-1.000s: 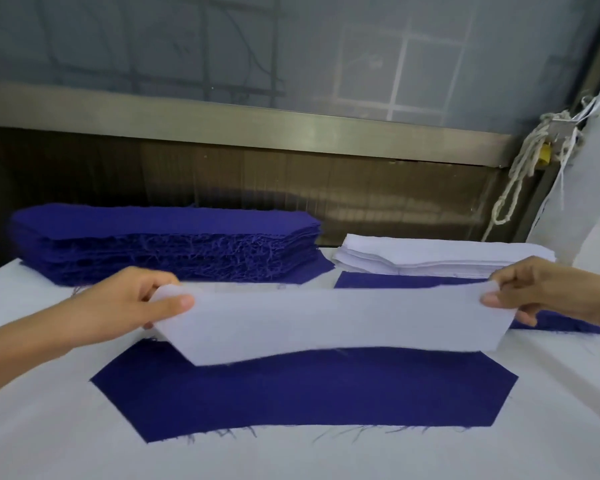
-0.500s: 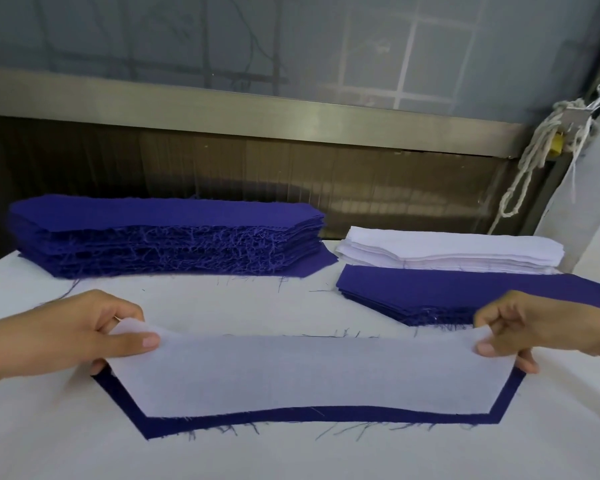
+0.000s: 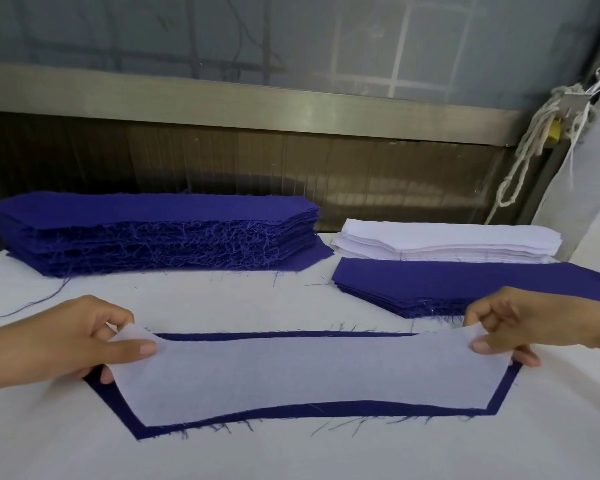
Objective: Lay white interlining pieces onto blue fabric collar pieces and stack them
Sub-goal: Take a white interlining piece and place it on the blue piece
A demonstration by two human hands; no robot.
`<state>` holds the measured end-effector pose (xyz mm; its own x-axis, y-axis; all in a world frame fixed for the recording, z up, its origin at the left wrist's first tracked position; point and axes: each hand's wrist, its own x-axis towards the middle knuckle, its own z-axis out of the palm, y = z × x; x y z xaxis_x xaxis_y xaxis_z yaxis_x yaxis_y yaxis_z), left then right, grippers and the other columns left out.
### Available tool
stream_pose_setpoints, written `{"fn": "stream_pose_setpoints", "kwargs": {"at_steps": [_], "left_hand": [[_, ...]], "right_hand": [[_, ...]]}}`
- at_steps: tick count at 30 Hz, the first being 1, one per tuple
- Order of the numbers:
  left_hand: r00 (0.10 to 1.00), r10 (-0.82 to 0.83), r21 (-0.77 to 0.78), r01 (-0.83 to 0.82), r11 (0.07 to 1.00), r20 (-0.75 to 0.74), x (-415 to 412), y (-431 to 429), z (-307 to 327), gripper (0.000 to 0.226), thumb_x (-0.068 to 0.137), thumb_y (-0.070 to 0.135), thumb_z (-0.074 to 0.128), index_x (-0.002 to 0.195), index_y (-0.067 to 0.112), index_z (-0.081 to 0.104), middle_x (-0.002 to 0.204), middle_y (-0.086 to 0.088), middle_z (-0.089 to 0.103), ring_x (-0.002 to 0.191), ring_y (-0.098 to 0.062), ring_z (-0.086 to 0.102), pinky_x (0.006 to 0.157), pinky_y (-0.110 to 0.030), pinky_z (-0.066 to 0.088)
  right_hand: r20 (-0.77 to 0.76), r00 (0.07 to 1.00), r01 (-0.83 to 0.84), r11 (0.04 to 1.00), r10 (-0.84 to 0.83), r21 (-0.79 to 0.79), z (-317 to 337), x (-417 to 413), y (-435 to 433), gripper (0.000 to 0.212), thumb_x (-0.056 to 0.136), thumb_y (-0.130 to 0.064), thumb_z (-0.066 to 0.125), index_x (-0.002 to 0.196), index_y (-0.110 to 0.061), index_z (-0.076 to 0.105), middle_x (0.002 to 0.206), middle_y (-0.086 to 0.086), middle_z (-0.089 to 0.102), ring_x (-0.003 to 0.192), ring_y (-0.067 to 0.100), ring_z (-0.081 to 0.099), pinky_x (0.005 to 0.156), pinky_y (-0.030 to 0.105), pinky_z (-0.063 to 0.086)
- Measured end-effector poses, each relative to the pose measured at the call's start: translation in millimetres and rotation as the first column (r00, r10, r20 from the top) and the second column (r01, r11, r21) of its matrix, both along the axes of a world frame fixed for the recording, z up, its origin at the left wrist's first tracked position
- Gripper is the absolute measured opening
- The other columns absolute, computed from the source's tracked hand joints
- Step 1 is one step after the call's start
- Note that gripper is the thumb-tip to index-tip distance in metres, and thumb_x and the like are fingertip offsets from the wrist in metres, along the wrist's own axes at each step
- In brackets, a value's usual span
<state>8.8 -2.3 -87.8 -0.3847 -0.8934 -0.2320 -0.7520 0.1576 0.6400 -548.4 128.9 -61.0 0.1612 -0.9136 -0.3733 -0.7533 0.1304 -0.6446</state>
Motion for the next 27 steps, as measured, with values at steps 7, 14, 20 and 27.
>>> {"fn": "stream_pose_setpoints", "kwargs": {"at_steps": [7, 14, 20, 27], "left_hand": [[0.998, 0.028, 0.013, -0.028, 1.0, 0.048, -5.0, 3.4, 2.5, 0.104, 0.038, 0.093, 0.069, 0.084, 0.0, 0.061, 0.062, -0.011, 0.071, 0.048, -0.013, 0.048, 0.054, -0.025, 0.037], [0.993, 0.051, -0.035, -0.048, 0.998, 0.103, -7.4, 6.1, 4.6, 0.089, 0.046, 0.084, 0.069, 0.081, 0.003, 0.061, 0.06, -0.009, 0.071, 0.045, -0.01, 0.053, 0.056, -0.023, 0.045], [0.989, 0.053, -0.123, -0.035, 0.992, 0.141, -4.6, 6.9, 5.9, 0.086, 0.031, 0.099, 0.06, 0.066, 0.021, 0.059, 0.054, -0.005, 0.069, 0.043, -0.008, 0.053, 0.057, -0.024, 0.048], [0.971, 0.117, -0.241, -0.066, 0.968, 0.207, 10.1, -2.5, -0.6, 0.079, 0.027, 0.105, 0.054, 0.062, 0.034, 0.062, 0.047, 0.0, 0.066, 0.039, -0.011, 0.06, 0.06, -0.031, 0.056]], "right_hand": [[0.001, 1.0, 0.004, 1.0, -0.004, 0.028, -1.5, 1.4, -0.3, 0.033, 0.083, -0.051, 0.08, 0.097, -0.022, 0.072, 0.073, 0.002, 0.068, 0.047, 0.013, 0.052, 0.054, 0.019, 0.048], [0.0, 0.999, 0.04, 0.998, -0.041, 0.043, -1.1, -0.2, -0.2, 0.032, 0.079, -0.049, 0.084, 0.088, -0.021, 0.071, 0.074, 0.013, 0.068, 0.053, 0.015, 0.058, 0.053, 0.019, 0.049], [-0.002, 0.998, 0.068, 0.995, -0.068, 0.079, -1.5, -7.2, -0.9, 0.031, 0.078, -0.047, 0.086, 0.085, -0.022, 0.069, 0.073, 0.02, 0.068, 0.049, 0.016, 0.055, 0.051, 0.021, 0.047], [-0.108, 0.992, 0.076, 0.995, -0.069, 0.069, 3.4, -8.0, 2.4, 0.05, 0.077, -0.046, 0.084, 0.094, -0.01, 0.054, 0.071, 0.014, 0.071, 0.046, 0.016, 0.053, 0.052, 0.023, 0.046]]}}
